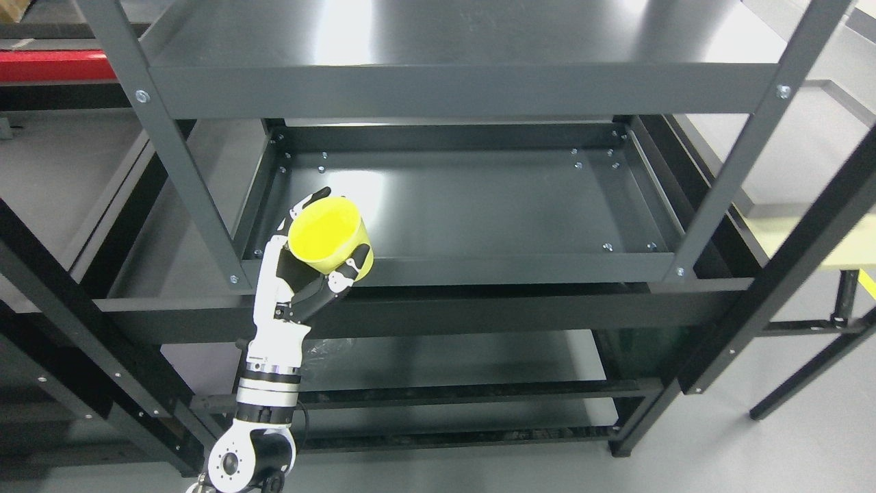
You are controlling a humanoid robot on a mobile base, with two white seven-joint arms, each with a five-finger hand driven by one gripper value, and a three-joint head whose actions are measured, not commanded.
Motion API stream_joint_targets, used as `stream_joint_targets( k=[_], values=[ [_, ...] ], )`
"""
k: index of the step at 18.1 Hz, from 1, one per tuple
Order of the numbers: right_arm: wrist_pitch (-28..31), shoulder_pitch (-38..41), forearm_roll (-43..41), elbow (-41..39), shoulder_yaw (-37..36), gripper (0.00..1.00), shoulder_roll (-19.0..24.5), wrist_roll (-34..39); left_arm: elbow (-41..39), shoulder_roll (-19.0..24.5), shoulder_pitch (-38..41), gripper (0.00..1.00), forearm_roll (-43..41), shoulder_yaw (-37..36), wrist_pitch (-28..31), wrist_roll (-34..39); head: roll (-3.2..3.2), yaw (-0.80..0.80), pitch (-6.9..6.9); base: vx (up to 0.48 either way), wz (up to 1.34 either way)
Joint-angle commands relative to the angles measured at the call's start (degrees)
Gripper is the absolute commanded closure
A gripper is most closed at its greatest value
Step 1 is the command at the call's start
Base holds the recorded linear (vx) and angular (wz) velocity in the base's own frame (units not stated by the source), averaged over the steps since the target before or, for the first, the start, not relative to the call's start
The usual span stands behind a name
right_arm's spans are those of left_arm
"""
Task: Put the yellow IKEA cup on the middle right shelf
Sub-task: 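Carry the yellow cup with the left hand toward the shelf opening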
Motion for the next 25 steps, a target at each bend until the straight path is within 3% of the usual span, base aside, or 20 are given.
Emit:
stream_joint_targets(
  k=[1, 8, 15, 21, 25],
  values=[
    [0.0, 0.8, -1.4, 0.0, 1.0, 0.0, -1.0, 0.0, 0.0, 1.0, 0.0, 1.0, 0.0, -0.5, 0.0, 0.0, 0.0, 0.0, 0.0, 0.142, 0.16],
    [0.0, 0.8, -1.4, 0.0, 1.0, 0.01, -1.0, 0.0, -0.1, 1.0, -2.9, 1.0, 0.5, -4.1, -0.2, 0.0, 0.0, 0.0, 0.0, 0.11, 0.18],
    [0.0, 0.8, -1.4, 0.0, 1.0, 0.01, -1.0, 0.0, -2.9, 1.0, -3.2, 0.99, 1.3, -19.7, -2.1, -0.1, 0.0, 0.0, 0.0, 0.012, 0.03],
    [0.0, 0.8, -1.4, 0.0, 1.0, 0.01, -1.0, 0.0, -4.6, 1.0, -12.9, 0.99, 1.4, -26.4, -4.3, -0.1, 0.0, 0.0, 0.0, -0.013, 0.01],
    [0.0, 0.8, -1.4, 0.0, 1.0, 0.01, -1.0, 0.0, -4.5, 1.0, -24.7, 0.99, 3.4, -31.7, -4.6, 0.0, 0.0, 0.0, 0.0, 0.0, 0.0]
  ],
)
